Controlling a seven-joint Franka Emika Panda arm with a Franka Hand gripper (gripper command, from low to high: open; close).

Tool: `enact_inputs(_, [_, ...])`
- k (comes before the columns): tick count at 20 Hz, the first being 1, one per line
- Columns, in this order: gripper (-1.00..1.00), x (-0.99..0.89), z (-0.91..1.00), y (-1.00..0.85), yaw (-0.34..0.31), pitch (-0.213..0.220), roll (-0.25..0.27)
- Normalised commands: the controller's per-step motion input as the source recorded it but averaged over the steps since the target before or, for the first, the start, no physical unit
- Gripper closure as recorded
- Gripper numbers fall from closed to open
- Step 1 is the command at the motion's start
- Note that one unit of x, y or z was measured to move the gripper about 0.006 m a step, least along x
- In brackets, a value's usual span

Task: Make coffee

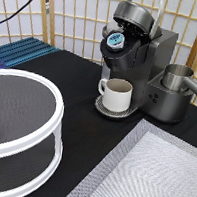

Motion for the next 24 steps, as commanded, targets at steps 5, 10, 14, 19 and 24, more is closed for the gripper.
enact_inputs(5, [-1.00,0.21,-0.07,0.02,-0.123,0.029,-0.125])
enact_inputs(10, [-1.00,0.02,-0.13,-0.04,-0.064,0.039,-0.093])
enact_inputs(14, [-1.00,-0.04,-0.29,-0.09,0.000,0.006,-0.076])
enact_inputs(19, [-1.00,-0.06,-0.23,-0.19,0.030,0.000,-0.049])
enact_inputs(24, [-1.00,-0.05,-0.03,-0.30,0.133,0.000,-0.010])
